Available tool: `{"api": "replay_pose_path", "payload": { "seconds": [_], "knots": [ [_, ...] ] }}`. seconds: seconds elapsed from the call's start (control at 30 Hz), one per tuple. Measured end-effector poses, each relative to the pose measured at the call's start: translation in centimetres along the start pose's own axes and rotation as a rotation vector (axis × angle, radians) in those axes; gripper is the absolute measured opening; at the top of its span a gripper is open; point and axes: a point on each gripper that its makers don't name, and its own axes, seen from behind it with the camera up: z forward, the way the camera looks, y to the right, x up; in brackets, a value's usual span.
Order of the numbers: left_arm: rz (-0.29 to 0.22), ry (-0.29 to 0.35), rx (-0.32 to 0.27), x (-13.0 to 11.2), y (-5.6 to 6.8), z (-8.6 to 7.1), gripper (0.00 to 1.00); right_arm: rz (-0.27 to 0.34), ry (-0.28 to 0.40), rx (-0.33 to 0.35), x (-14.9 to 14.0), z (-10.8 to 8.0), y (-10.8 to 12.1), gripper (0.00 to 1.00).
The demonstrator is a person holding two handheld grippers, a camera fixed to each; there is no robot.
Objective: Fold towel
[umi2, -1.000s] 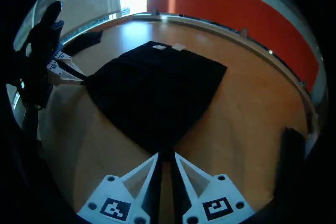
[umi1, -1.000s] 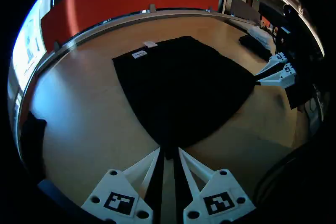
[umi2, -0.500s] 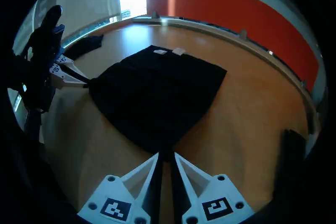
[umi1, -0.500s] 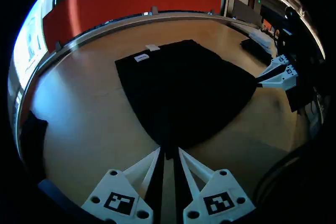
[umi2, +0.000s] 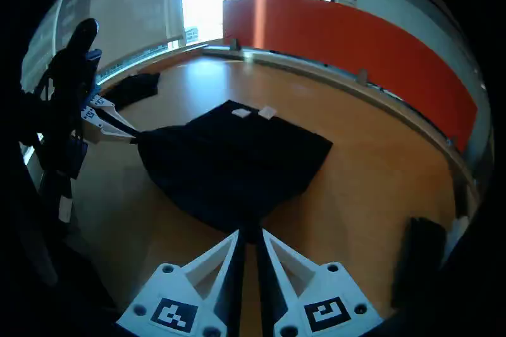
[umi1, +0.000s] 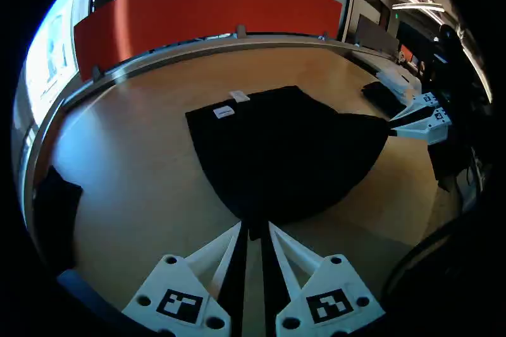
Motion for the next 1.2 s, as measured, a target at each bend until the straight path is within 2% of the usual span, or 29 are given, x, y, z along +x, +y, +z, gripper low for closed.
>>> {"api": "replay_pose_path", "payload": {
  "seconds": [0.37, 0.53, 0.73, 0.97, 1.2],
  "knots": [
    [-0.042, 0.020, -0.010, 2.4, 0.8, -3.4, 0.14, -0.008, 0.054, -0.007, 3.7, -3.5, -0.1, 0.12],
    [-0.069, 0.022, -0.028, 3.0, 1.5, -4.8, 0.14, -0.003, 0.057, -0.009, 4.1, -4.7, -0.2, 0.11],
    [-0.073, 0.019, -0.040, 3.3, 2.1, -6.1, 0.14, 0.006, 0.053, -0.005, 4.2, -5.7, -0.5, 0.11],
    [-0.078, 0.012, -0.048, 3.1, 2.5, -6.7, 0.14, 0.002, 0.046, -0.004, 4.1, -6.4, -0.5, 0.12],
    [-0.093, 0.013, -0.048, 3.2, 2.3, -6.4, 0.14, 0.000, 0.039, -0.001, 4.1, -6.0, -0.3, 0.11]
  ]
}}
